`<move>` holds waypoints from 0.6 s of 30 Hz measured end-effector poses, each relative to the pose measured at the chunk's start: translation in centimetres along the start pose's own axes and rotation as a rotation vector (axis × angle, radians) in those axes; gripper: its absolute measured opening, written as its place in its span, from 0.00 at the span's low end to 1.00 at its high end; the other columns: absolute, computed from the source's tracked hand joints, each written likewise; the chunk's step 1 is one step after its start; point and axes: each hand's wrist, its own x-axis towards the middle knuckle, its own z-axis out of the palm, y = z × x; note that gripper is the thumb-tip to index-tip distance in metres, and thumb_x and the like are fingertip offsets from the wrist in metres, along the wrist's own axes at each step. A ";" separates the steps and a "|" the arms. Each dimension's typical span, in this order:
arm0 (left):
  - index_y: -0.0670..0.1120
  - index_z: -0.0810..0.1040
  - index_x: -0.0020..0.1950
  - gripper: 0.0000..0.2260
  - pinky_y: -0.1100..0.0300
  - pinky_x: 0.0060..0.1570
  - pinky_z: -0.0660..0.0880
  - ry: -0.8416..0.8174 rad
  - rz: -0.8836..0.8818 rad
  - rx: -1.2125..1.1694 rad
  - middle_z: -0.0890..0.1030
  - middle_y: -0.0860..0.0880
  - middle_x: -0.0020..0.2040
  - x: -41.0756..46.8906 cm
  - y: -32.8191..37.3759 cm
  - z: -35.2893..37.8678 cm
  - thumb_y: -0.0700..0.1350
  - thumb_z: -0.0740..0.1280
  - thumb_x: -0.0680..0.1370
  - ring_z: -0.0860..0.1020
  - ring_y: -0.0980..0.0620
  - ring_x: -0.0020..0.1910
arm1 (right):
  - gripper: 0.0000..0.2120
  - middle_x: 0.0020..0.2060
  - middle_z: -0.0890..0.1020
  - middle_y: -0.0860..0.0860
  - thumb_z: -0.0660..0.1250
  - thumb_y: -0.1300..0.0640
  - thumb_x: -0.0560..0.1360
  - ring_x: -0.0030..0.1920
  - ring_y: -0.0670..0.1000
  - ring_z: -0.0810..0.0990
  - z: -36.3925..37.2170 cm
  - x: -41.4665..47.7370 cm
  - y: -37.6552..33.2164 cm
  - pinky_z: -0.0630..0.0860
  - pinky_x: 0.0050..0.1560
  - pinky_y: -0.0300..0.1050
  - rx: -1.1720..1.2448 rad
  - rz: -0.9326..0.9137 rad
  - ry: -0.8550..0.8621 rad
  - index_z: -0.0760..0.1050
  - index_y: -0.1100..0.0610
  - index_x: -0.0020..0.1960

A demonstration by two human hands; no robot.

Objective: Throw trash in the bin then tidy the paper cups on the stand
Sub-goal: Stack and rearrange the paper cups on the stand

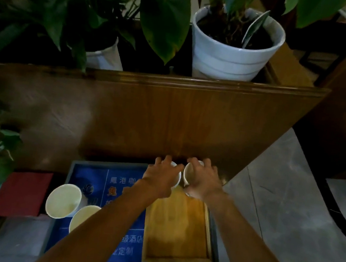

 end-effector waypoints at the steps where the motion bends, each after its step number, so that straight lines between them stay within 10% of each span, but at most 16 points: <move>1: 0.55 0.59 0.72 0.39 0.42 0.59 0.75 -0.007 -0.007 0.002 0.63 0.41 0.70 0.2 0.0 0.1 0.45 0.77 0.67 0.65 0.36 0.66 | 0.42 0.67 0.64 0.55 0.79 0.55 0.63 0.67 0.64 0.64 -0.1 0.2 0.1 0.73 0.61 0.59 0.000 0.003 -0.002 0.61 0.44 0.70; 18: 0.60 0.65 0.66 0.37 0.47 0.53 0.76 0.131 -0.065 -0.208 0.67 0.46 0.64 -6.9 -5.2 -3.1 0.54 0.79 0.62 0.69 0.41 0.62 | 0.38 0.59 0.75 0.55 0.80 0.50 0.58 0.62 0.61 0.73 -2.0 -2.9 -2.9 0.75 0.57 0.55 0.050 0.008 0.023 0.66 0.46 0.63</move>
